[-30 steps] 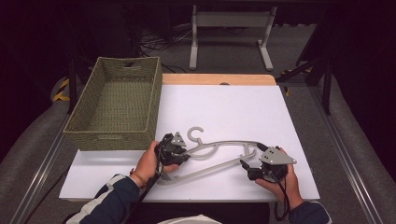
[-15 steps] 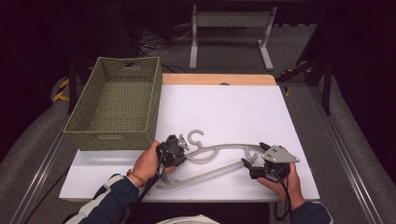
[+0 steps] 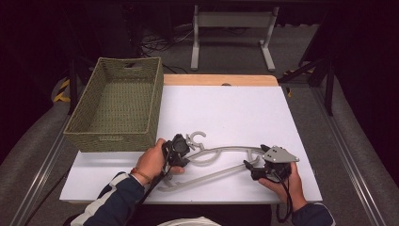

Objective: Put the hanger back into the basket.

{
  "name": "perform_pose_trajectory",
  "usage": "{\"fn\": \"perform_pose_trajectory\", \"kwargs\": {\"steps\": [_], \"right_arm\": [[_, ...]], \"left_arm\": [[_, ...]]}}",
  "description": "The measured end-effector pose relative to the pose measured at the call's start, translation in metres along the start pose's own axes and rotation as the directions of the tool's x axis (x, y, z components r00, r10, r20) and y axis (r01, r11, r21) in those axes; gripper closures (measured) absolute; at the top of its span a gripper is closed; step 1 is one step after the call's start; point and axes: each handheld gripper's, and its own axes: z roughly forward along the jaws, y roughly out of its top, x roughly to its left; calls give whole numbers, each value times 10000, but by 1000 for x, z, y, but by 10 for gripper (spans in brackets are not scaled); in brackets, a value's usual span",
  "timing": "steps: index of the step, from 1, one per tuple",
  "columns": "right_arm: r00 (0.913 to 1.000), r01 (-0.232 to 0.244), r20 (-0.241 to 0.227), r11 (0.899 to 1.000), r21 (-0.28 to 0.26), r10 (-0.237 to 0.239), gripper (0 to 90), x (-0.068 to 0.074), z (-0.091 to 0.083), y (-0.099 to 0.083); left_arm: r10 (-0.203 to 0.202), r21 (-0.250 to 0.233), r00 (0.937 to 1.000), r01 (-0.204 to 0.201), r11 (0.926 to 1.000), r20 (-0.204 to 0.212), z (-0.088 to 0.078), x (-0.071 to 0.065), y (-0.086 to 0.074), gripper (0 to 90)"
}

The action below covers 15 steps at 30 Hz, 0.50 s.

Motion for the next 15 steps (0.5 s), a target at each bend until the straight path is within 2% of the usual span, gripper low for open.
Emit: {"fn": "perform_pose_trajectory", "kwargs": {"steps": [4, 9, 15], "right_arm": [[10000, -53, 10, 10000, -28, 53, 173, -1, -1, 0], [9999, -104, -9, 9999, 111, 104, 172, -2, 2, -1], [9996, -112, 279, 9994, 318, 103, 172, -4, 3, -1]], "left_arm": [[97, -149, 9997, -94, 9998, 214, 0, 1, -1, 691], [196, -201, 9991, -188, 9996, 386, 1, 1, -1, 780], [256, -342, 9994, -249, 9991, 211, 1, -1, -2, 799]]}}
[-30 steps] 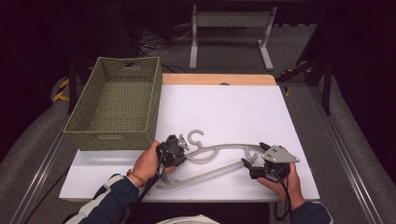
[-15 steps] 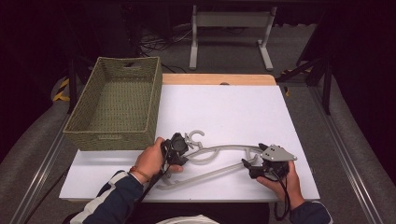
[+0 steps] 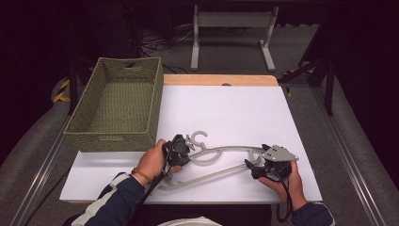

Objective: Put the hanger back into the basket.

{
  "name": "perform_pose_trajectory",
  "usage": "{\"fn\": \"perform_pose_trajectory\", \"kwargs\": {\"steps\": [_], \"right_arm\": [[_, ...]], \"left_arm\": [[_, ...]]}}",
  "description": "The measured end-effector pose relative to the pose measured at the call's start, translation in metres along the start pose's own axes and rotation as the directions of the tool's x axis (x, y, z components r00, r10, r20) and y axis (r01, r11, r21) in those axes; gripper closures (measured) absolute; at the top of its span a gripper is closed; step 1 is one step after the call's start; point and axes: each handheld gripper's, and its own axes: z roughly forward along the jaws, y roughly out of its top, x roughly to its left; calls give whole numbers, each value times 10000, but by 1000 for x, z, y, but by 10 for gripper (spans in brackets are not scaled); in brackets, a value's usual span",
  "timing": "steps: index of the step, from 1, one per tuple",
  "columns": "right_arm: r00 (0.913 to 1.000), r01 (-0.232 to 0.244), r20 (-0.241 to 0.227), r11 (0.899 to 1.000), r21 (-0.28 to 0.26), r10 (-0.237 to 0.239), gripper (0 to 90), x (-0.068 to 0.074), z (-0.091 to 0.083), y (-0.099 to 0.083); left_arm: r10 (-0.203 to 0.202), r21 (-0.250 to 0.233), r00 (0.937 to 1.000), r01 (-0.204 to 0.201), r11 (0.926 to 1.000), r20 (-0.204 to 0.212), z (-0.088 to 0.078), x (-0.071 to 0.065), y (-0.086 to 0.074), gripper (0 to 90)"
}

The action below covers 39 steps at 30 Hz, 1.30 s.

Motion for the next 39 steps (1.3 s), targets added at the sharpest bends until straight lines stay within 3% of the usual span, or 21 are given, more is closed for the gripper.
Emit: {"fn": "perform_pose_trajectory", "kwargs": {"steps": [4, 9, 12, 15, 20, 23, 25, 26, 27, 30, 32, 34, 39], "right_arm": [[9999, -127, 84, 9998, -168, 129, 172, -2, -2, 0], [9995, -150, 273, 9991, -406, 161, 175, -4, -5, 1], [9962, -231, 810, 9945, -1020, 315, 174, -8, -14, 2], [9860, -647, 1392, 9801, -1876, 918, 170, -17, -26, 2], [9589, -1120, 2207, 9524, -2835, 1785, 165, -30, -40, 1], [9492, -846, 2696, 9568, -2781, 1623, 161, -33, -45, 2], [9325, -600, 3290, 9623, -2652, 1488, 156, -36, -49, 3], [9307, -597, 3335, 9620, -2664, 1501, 156, -38, -50, 3], [9286, -694, 3338, 9595, -2729, 1621, 156, -39, -51, 2], [9296, -777, 3263, 9565, -2811, 1714, 156, -40, -52, 1], [9363, -759, 3087, 9548, -2873, 1673, 155, -40, -53, 0], [9416, -674, 2975, 9539, -2926, 1578, 155, -38, -52, 1], [9672, -465, 2230, 9483, -3140, 1213, 149, -32, -49, 1]], "left_arm": [[32, -330, 10000, -32, 9995, 0, 0, 0, -3, 817], [205, -734, 9973, -258, 9970, -712, 1, -5, -4, 819], [57, -1149, 9935, -189, 9932, -1141, -2, -4, -6, 819], [-146, -1715, 9907, -90, 9851, -1356, -10, -4, -9, 820], [-292, -2386, 9850, -124, 9710, -1699, -22, -5, -12, 820], [-261, -2662, 9814, -261, 9636, -1904, -30, -7, -13, 820], [-340, -2877, 9783, -268, 9574, -2044, -35, -7, -14, 820], [-379, -3045, 9810, -223, 9523, -1903, -38, -7, -15, 820], [-426, -3201, 9790, -239, 9471, -1992, -40, -8, -16, 820], [-506, -3427, 9768, -244, 9391, -2081, -47, -9, -17, 820], [-568, -3658, 9780, -210, 9305, -2006, -51, -10, -18, 820], [-565, -3880, 9740, -340, 9210, -2195, -58, -13, -18, 820], [-766, -4363, 9711, -307, 8993, -2262, -72, -12, -21, 820]]}}
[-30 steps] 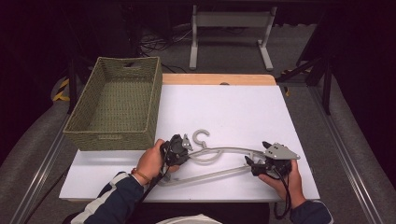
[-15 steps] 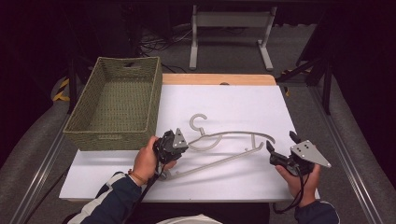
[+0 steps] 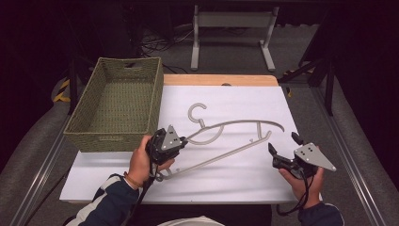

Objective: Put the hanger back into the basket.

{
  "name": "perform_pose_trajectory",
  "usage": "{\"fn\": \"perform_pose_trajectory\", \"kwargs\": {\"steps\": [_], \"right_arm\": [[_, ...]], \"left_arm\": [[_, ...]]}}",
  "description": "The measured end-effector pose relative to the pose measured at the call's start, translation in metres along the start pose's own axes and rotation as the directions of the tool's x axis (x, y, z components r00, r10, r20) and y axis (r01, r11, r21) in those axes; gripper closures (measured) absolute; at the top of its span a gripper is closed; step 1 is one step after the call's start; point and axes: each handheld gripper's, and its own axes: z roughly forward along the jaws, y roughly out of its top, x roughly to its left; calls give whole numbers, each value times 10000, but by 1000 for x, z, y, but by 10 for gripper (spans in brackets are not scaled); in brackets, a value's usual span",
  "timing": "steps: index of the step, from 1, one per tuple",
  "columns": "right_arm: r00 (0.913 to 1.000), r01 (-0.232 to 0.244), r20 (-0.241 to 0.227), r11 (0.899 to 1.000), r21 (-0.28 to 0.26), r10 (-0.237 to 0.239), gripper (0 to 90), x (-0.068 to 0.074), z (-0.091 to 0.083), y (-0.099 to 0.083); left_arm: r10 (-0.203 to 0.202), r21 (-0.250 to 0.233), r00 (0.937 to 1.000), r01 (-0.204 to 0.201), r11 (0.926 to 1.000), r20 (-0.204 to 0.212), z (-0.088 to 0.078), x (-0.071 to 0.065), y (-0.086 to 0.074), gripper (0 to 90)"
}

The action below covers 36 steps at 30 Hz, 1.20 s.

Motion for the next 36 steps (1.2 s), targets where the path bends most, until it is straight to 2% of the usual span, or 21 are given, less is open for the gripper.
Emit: {"fn": "perform_pose_trajectory", "kwargs": {"steps": [1, 3, 6, 7, 8, 9, 10, 11, 14, 23, 26, 30, 31, 33, 34, 36], "right_arm": [[9997, 50, -244, 10000, -76, -52, 140, 2, 1, 0], [9969, 311, -728, 9994, 118, -302, 125, 10, 5, -1], [9913, 584, -1203, 9974, 420, -529, 110, 20, 11, -4], [9913, 584, -1203, 9974, 420, -529, 110, 20, 11, -4], [9856, 802, -1539, 9947, 643, -695, 106, 28, 16, -5], [9839, 893, -1607, 9938, 669, -776, 105, 29, 17, -6], [9839, 893, -1607, 9938, 669, -776, 105, 29, 17, -6], [9799, 1083, -1760, 9916, 707, -945, 102, 33, 18, -6], [9786, 1129, -1807, 9911, 711, -985, 102, 35, 19, -6], [9765, 1176, -1907, 9896, 829, -1001, 102, 38, 22, -8], [9742, 1310, -1961, 9874, 886, -1116, 102, 40, 23, -9], [9734, 1410, -1942, 9859, 901, -1215, 102, 39, 22, -8], [9745, 1388, -1897, 9863, 894, -1199, 102, 38, 22, -8], [9758, 1317, -1877, 9868, 940, -1123, 102, 37, 22, -9], [9759, 1328, -1865, 9866, 951, -1134, 102, 37, 22, -9], [9764, 1313, -1848, 9868, 950, -1121, 102, 36, 21, -9]], "left_arm": [[-23, -133, 10000, 23, 9999, -56, -3, 2, 0, 820], [-155, -299, 9998, 152, 9994, -123, -8, 4, 1, 820], [-150, -445, 9997, 141, 9989, -209, -13, 7, 1, 820], [-183, -554, 9992, 164, 9983, -346, -16, 7, 1, 820], [-194, -635, 9992, 172, 9978, -353, -18, 8, 1, 820], [-244, -871, 9988, 207, 9960, -418, -21, 9, 1, 820], [-244, -871, 9988, 207, 9960, -418, -21, 9, 1, 820], [-247, -954, 9985, 200, 9952, -488, -22, 9, 2, 820], [-325, -1295, 9979, 249, 9913, -563, -27, 11, 2, 820], [-658, -1839, 9956, 526, 9815, -665, -32, 18, 5, 820], [-646, -1994, 9947, 477, 9788, -796, -34, 21, 8, 820], [-937, -2363, 9917, 705, 9691, -885, -39, 29, 10, 820], [-983, -2446, 9900, 710, 9670, -1012, -41, 31, 11, 820], [-1196, -2667, 9886, 914, 9594, -916, -42, 35, 11, 820], [-1357, -2836, 9860, 1034, 9533, -966, -43, 38, 12, 820], [-1454, -2919, 9844, 1111, 9500, -986, -44, 41, 14, 820]]}}
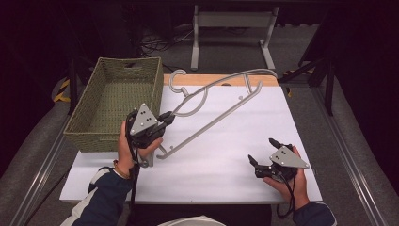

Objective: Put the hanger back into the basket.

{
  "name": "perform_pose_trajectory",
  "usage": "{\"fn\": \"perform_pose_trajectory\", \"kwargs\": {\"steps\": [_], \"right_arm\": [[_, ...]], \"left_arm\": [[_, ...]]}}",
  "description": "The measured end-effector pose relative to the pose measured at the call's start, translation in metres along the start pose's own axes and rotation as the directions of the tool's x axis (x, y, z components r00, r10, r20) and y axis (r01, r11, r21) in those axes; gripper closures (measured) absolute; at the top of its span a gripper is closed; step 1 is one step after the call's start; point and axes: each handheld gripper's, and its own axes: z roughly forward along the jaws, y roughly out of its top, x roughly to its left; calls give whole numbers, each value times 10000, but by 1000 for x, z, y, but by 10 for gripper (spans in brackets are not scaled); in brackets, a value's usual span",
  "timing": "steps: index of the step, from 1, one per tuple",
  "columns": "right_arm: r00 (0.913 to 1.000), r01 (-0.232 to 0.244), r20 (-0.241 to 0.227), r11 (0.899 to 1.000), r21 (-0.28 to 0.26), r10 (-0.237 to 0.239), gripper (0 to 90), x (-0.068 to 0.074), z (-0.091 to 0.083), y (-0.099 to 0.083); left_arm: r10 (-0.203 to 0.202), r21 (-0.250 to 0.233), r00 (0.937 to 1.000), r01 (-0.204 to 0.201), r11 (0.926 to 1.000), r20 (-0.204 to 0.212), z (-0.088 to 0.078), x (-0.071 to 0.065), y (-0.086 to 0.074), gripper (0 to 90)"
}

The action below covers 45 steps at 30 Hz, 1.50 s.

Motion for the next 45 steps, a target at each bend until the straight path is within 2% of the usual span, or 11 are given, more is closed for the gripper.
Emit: {"fn": "perform_pose_trajectory", "kwargs": {"steps": [8, 15, 16, 17, 20, 23, 26, 28, 34, 37, 45], "right_arm": [[10000, 3, -61, 10000, 24, -3, 102, 0, 0, -1], [9999, 16, -146, 10000, 35, -15, 102, 1, 1, -1], [9999, 13, -148, 10000, 32, -12, 102, 1, 1, -1], [9999, 22, -140, 10000, 30, -21, 102, 1, 1, -1], [9999, 19, -142, 10000, 39, -19, 102, 1, 0, -1], [9998, -65, -177, 10000, 66, 67, 102, 0, 1, -1], [9998, -88, -201, 9999, 88, 90, 102, 0, 1, -2], [9997, -90, -235, 9999, 102, 93, 102, 1, 1, -2], [9996, -67, -280, 9999, 150, 71, 102, 2, 2, -2], [9996, -73, -285, 9999, 155, 77, 102, 2, 3, -2], [9995, -81, -300, 9998, 179, 86, 102, 2, 3, -2]], "left_arm": [[-165, -84, 9991, 162, 9998, -378, -3, 11, 3, 820], [-481, -265, 9960, 463, 9986, -750, -14, 29, 5, 820], [-620, -359, 9938, 589, 9976, -923, -17, 34, 6, 820], [-620, -359, 9938, 589, 9976, -923, -17, 34, 6, 820], [-768, -406, 9907, 727, 9965, -1120, -23, 45, 7, 820], [-809, -315, 9857, 771, 9965, -1478, -33, 59, 8, 820], [-910, -261, 9836, 880, 9958, -1557, -37, 66, 7, 820], [-953, -152, 9792, 941, 9954, -1790, -42, 75, 6, 820], [-945, 129, 9731, 994, 9950, -2100, -46, 91, 2, 820], [-1071, 156, 9696, 1132, 9934, -2199, -47, 98, 0, 820], [-1105, 371, 9622, 1235, 9917, -2489, -50, 117, -4, 820]]}}
